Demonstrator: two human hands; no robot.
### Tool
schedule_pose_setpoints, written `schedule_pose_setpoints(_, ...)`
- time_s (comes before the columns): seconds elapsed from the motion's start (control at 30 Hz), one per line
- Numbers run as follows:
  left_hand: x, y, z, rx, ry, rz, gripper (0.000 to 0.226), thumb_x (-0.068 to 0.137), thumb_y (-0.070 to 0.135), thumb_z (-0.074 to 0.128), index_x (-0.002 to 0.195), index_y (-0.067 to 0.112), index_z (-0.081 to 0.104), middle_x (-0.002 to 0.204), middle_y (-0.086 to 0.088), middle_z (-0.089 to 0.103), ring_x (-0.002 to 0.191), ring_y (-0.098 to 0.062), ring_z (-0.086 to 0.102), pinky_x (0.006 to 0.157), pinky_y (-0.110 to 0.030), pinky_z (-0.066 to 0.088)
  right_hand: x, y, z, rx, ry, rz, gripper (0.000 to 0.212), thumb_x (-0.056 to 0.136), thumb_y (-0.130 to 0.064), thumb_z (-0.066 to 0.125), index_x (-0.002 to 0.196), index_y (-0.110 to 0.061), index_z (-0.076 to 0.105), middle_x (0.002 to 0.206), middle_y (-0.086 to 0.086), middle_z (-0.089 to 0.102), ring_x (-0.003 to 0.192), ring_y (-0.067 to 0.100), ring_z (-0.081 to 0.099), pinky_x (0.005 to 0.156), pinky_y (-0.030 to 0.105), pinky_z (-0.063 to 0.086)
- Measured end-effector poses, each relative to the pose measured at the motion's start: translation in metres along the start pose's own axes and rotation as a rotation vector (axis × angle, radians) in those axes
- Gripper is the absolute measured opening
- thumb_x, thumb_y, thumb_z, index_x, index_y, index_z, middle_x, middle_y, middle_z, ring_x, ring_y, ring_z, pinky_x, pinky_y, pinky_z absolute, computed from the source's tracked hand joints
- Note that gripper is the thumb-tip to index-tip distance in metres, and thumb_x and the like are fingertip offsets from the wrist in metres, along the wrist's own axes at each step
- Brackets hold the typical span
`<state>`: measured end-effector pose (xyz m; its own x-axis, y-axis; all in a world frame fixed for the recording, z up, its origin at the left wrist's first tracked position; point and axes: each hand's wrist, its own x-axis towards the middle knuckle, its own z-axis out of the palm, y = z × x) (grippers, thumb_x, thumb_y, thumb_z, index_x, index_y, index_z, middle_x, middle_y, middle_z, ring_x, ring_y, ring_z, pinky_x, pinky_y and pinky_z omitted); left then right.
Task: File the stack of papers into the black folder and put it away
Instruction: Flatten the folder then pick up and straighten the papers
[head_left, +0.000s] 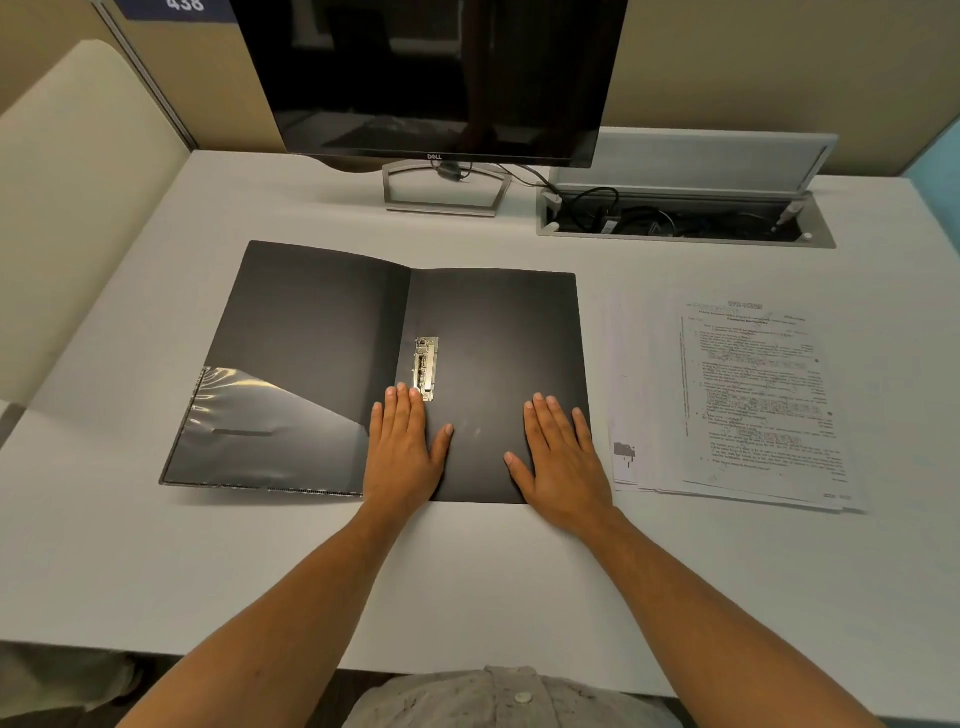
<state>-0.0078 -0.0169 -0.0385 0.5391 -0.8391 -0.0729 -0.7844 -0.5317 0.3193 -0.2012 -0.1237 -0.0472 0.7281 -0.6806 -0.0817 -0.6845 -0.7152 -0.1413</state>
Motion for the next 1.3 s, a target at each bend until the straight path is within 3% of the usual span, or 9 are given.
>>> schedule_pose_setpoints(0.57,0.002,-0.005,-0.002,-0.091,-0.002,-0.012,0.079,0.093,0.064,0.025,0.154,0.015,0.015,0.163,-0.005,0.011,0.151,-0.022,0.002,0.119,-0.035,-0.003,-0.001,-0.001,0.0,-0.026,0.017,0.001,0.074,0.095,-0.06,0.016,0.153,-0.013,0.01,0.161,0.005,0.009,0.148,0.022,-0.001,0.119,0.043,-0.001)
schedule_pose_setpoints(0.8,0.002,-0.004,-0.003,-0.149,0.026,-0.001,0.091,0.086,0.074,0.013,0.154,0.014,0.017,0.162,-0.005,0.017,0.15,-0.024,0.012,0.119,-0.038,0.002,-0.001,-0.002,-0.001,-0.039,0.018,0.003,0.074,0.096,-0.06,0.018,0.152,-0.013,0.011,0.161,0.005,0.011,0.147,0.021,-0.001,0.119,0.042,-0.002)
schedule_pose_setpoints(1.07,0.004,-0.002,-0.007,-0.209,0.054,0.004,0.079,0.092,0.058,0.035,0.154,0.012,0.017,0.162,-0.005,0.015,0.15,-0.024,0.01,0.121,-0.041,0.007,0.0,-0.002,0.0,-0.008,0.026,0.008,0.074,0.095,-0.06,0.016,0.152,-0.013,0.011,0.161,0.005,0.012,0.148,0.02,0.002,0.119,0.043,0.001)
schedule_pose_setpoints(1.3,0.02,0.004,-0.017,-0.075,0.145,0.032,0.081,0.094,0.062,0.03,0.154,0.011,0.013,0.162,-0.009,0.012,0.15,-0.027,0.009,0.12,-0.045,0.012,-0.001,-0.002,-0.001,0.007,0.017,0.011,0.074,0.095,-0.06,0.013,0.153,-0.015,0.007,0.161,0.004,0.008,0.148,0.02,-0.001,0.12,0.044,0.002)
